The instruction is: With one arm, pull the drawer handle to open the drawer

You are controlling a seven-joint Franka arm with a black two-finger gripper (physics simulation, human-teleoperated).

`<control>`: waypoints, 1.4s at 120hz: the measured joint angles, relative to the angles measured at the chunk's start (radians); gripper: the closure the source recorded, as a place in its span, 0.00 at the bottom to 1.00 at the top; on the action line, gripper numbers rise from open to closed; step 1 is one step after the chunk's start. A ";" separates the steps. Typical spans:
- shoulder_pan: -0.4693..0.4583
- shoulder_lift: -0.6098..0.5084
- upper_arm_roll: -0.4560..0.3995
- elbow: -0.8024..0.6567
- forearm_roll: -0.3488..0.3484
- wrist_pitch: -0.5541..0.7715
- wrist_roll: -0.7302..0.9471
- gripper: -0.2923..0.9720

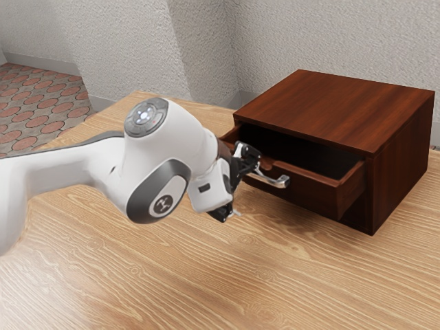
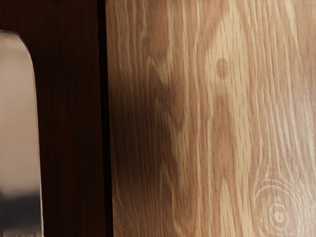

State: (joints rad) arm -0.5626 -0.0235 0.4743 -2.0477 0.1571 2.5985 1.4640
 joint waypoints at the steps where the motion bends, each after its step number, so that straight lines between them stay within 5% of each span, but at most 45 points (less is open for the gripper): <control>1: 0.000 -0.003 0.000 -0.002 0.000 0.000 0.000 0.24; 76: 0.024 -0.143 -0.023 -0.117 0.062 -0.071 -0.003 0.23; 96: 0.231 -0.224 -0.233 -0.176 0.070 -0.093 -0.006 0.28; 118: 0.324 -0.275 -0.352 -0.213 0.074 -0.115 -0.012 0.25; 168: 0.344 -0.345 -0.390 -0.173 0.076 -0.157 -0.029 0.24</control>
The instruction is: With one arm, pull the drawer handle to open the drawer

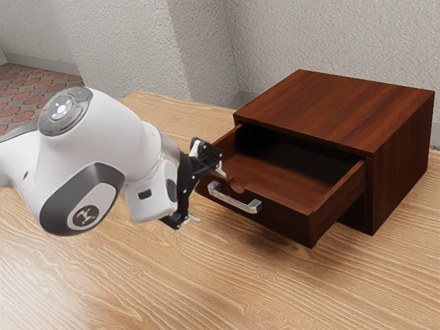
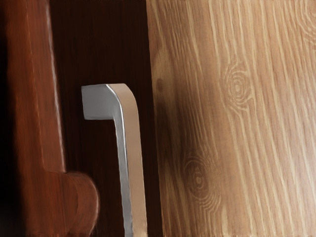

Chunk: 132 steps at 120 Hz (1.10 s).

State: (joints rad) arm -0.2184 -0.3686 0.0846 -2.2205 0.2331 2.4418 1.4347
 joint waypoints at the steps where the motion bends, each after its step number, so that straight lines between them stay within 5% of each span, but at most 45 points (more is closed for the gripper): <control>1: 0.000 0.000 0.000 0.006 0.000 -0.002 -0.001 0.24; 63: 0.006 0.229 0.037 0.513 0.019 -0.414 -0.170 0.23; 102: 0.024 0.334 0.016 0.721 -0.003 -0.763 -0.552 0.23; 132: 0.073 0.356 -0.002 0.746 -0.038 -0.886 -0.840 0.23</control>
State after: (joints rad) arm -0.1451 -0.0128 0.0824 -1.4742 0.1950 1.5554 0.5948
